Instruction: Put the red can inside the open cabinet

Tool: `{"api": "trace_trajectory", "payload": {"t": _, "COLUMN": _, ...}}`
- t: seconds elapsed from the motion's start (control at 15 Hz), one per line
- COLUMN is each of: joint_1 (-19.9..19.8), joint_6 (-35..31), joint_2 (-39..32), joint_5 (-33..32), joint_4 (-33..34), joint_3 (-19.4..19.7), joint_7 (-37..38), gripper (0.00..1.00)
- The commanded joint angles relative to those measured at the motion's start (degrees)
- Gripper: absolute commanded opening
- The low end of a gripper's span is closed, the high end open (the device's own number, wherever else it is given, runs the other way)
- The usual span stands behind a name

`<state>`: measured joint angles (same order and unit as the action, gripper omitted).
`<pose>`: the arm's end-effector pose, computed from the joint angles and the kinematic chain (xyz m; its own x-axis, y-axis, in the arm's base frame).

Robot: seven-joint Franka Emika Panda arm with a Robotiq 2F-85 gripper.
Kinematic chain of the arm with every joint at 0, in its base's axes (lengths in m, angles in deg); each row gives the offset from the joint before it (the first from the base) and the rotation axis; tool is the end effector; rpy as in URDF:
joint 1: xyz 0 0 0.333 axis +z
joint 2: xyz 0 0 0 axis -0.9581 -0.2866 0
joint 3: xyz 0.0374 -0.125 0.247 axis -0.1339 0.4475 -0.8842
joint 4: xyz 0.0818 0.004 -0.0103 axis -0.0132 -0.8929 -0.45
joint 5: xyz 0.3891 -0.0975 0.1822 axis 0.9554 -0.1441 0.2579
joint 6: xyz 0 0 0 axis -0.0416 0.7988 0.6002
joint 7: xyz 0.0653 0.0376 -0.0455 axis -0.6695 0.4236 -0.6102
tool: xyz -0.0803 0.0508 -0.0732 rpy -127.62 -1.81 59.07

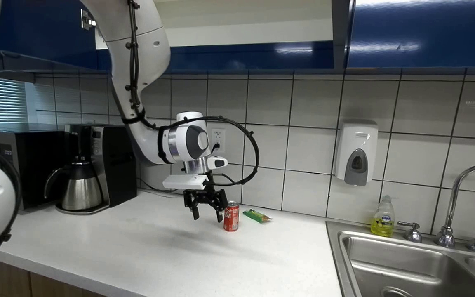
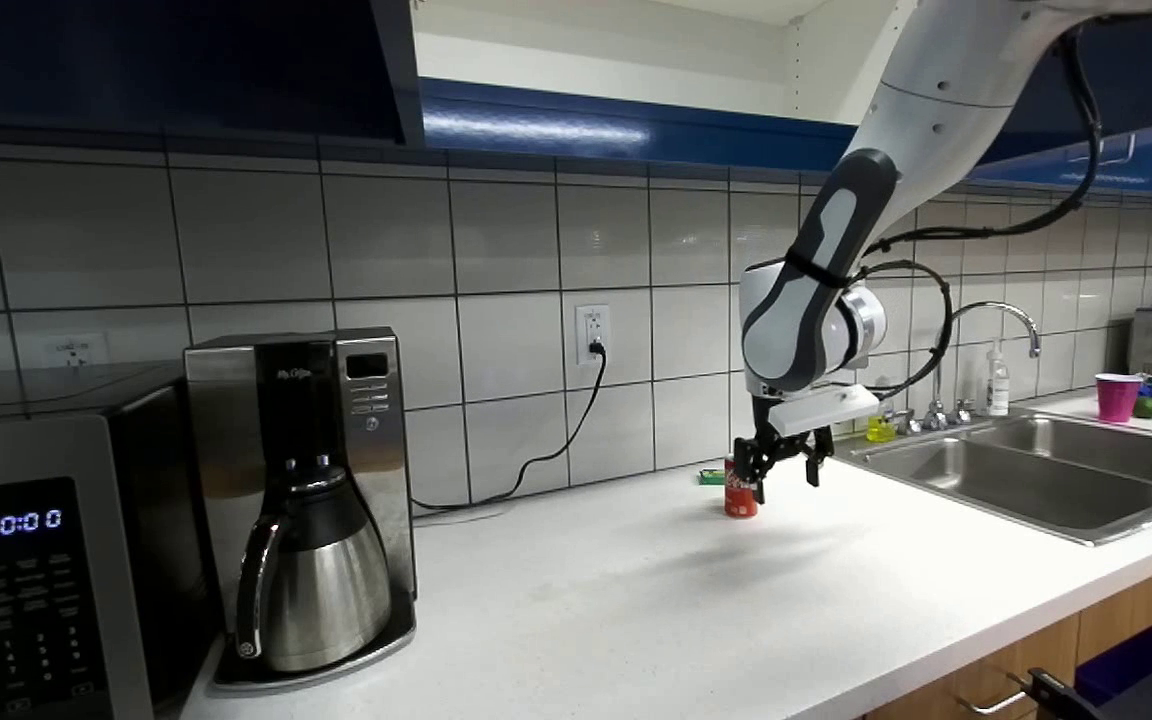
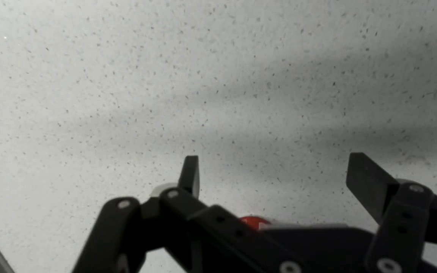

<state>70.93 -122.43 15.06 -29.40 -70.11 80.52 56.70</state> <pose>0.5341 -0.0746 0.1523 0.9906 -0.0870 0.1055 -0.1044 -0.9794 0.1726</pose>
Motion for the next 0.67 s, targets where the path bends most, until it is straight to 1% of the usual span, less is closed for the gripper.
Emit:
{"api": "trace_trajectory", "payload": {"t": 0.0, "joint_1": 2.5, "joint_6": -3.9, "joint_2": -5.2, "joint_5": -2.0, "joint_4": 4.7, "joint_3": 3.1, "joint_7": 4.6, "gripper": 1.0}}
{"api": "trace_trajectory", "payload": {"t": 0.4, "joint_1": 7.8, "joint_6": -8.0, "joint_2": -11.5, "joint_5": -1.8, "joint_4": 10.0, "joint_3": 8.7, "joint_7": 8.2, "gripper": 1.0}}
{"api": "trace_trajectory", "payload": {"t": 0.6, "joint_1": 9.7, "joint_6": -9.0, "joint_2": -14.1, "joint_5": -0.3, "joint_4": 12.4, "joint_3": 10.5, "joint_7": 8.9, "gripper": 1.0}}
